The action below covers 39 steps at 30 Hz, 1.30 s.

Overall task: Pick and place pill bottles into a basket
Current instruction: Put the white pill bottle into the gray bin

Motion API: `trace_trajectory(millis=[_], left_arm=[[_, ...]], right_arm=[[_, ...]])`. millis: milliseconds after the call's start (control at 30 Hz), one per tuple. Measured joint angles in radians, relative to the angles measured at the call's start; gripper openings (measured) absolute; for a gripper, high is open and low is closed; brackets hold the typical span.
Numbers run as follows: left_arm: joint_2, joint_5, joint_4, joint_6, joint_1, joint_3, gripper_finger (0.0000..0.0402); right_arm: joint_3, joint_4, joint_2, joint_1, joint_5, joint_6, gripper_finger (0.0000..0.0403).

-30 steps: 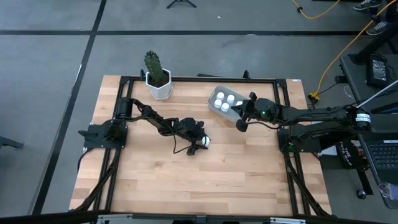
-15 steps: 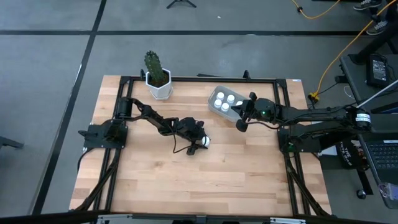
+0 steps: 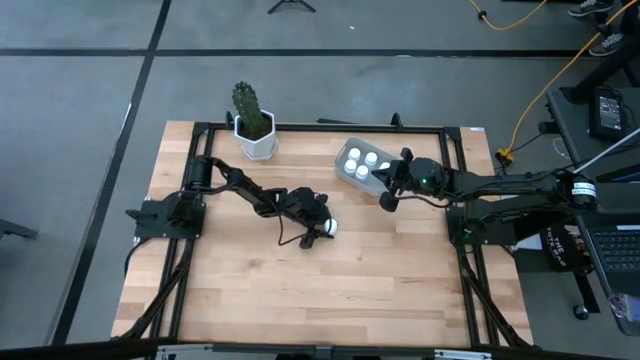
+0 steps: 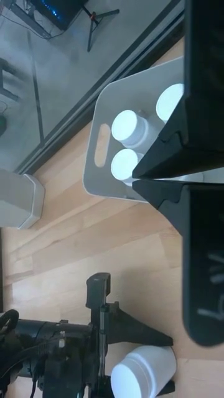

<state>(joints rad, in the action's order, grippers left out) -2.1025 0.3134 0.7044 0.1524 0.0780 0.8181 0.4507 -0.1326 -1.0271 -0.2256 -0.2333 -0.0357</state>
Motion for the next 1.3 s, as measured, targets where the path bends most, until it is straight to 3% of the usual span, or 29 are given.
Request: trace_trajectory(millis=[167,733,1033,1300], left_arm=[[0.025,0.014,-0.027,0.0,0.012,0.0,0.0176],[0.345,-0.005,-0.47,0.068,0.029,-0.005,0.0176],[0.472,-0.001,-0.565,0.06,0.054,-0.003,0.0175],[0.503,-0.009,-0.564,0.051,0.08,-0.002,0.0175]], right_arm=[[0.0,0.001,0.0,0.0,0.0,0.0,0.0019],[0.0,0.006,0.0,0.0,0.0,0.005,0.0019],[0.0,0.005,0.0,0.0,0.0,0.0,0.0019],[0.0,0.003,0.0,0.0,0.001,0.004,0.0019]])
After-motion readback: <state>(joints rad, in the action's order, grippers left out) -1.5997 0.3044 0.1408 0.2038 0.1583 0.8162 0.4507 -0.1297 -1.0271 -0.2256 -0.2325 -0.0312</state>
